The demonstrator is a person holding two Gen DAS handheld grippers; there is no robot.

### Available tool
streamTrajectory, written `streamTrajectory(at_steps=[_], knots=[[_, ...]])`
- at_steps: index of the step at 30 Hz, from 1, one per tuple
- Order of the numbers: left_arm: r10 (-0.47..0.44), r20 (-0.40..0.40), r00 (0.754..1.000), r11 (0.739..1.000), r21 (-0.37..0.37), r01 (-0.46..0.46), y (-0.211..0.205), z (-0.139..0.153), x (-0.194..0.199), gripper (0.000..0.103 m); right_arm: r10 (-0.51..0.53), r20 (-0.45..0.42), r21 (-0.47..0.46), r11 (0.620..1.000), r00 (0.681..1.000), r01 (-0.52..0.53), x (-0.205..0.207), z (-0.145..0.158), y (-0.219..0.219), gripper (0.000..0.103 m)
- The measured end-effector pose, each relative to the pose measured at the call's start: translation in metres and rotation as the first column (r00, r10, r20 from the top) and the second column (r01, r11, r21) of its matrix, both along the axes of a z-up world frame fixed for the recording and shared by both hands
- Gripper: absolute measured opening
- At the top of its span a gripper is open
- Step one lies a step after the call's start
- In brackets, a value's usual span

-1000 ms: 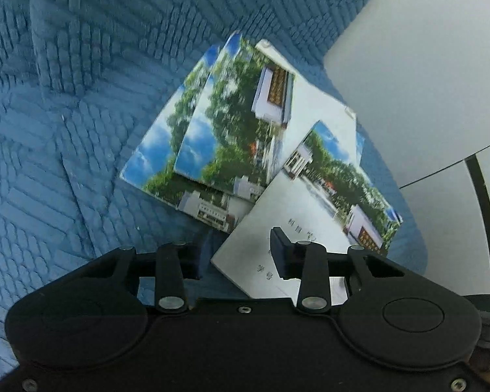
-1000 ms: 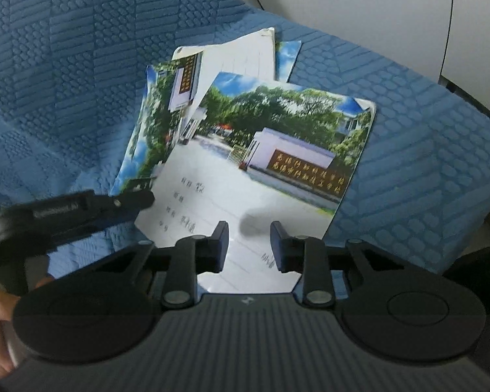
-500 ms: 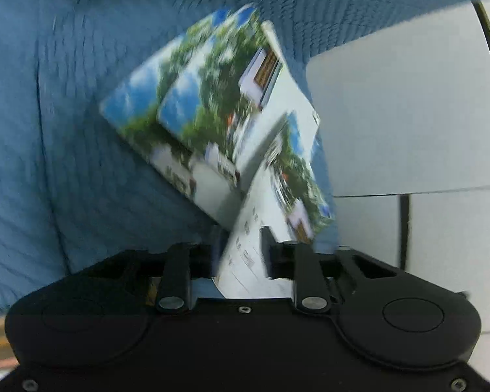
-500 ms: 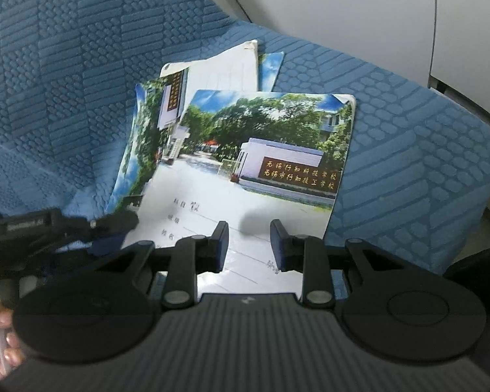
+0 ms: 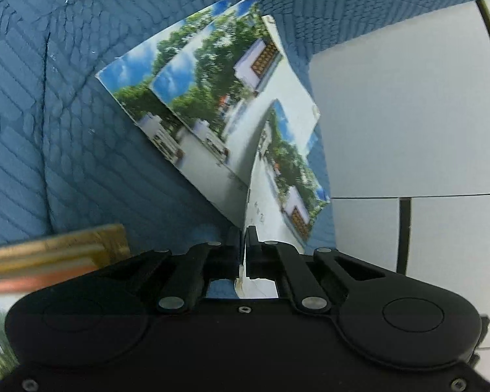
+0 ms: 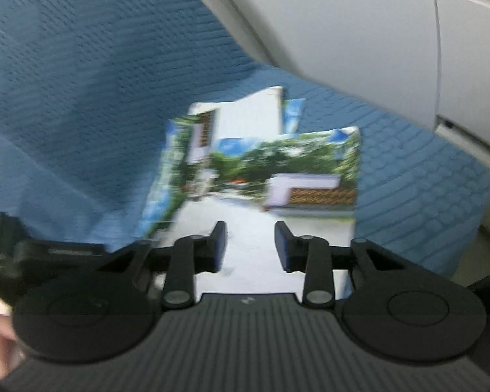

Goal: Organize objects

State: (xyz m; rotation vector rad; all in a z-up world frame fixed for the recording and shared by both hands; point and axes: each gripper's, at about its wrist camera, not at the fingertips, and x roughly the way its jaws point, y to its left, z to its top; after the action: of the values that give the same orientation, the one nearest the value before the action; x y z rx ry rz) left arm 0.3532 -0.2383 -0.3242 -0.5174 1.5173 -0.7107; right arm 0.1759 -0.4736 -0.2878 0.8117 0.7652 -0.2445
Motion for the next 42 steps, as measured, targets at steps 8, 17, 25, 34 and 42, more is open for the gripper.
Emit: streamTrajectory(at_steps=[8,17,25,34,42], knots=[[0.054,-0.007,0.999,0.998,-0.031,-0.054,0.001,0.019,-0.018,0.001,-0.160,0.087,0.336,0.934,0.983,0.122,-0.040,0.002,0.020,0.086],[0.102,-0.029,0.994,0.991,-0.087,-0.104,0.016,0.034,-0.028,0.001,-0.312,-0.033,0.583,0.765,0.949,0.272,-0.047,-0.042,0.038,0.086],[0.097,-0.037,0.995,0.988,-0.120,-0.101,0.021,0.044,-0.034,0.001,-0.501,-0.039,0.603,0.679,0.865,0.420,-0.069,-0.048,0.020,0.083],[0.103,-0.057,0.993,0.986,-0.128,-0.110,0.020,0.046,-0.043,0.001,-0.502,-0.061,0.530,0.716,0.863,0.454,-0.065,-0.048,0.002,0.024],[0.111,-0.058,0.992,0.983,-0.141,-0.119,0.034,0.049,-0.048,0.002,-0.428,-0.006,0.463,0.800,0.904,0.382,-0.055,-0.026,-0.005,0.011]])
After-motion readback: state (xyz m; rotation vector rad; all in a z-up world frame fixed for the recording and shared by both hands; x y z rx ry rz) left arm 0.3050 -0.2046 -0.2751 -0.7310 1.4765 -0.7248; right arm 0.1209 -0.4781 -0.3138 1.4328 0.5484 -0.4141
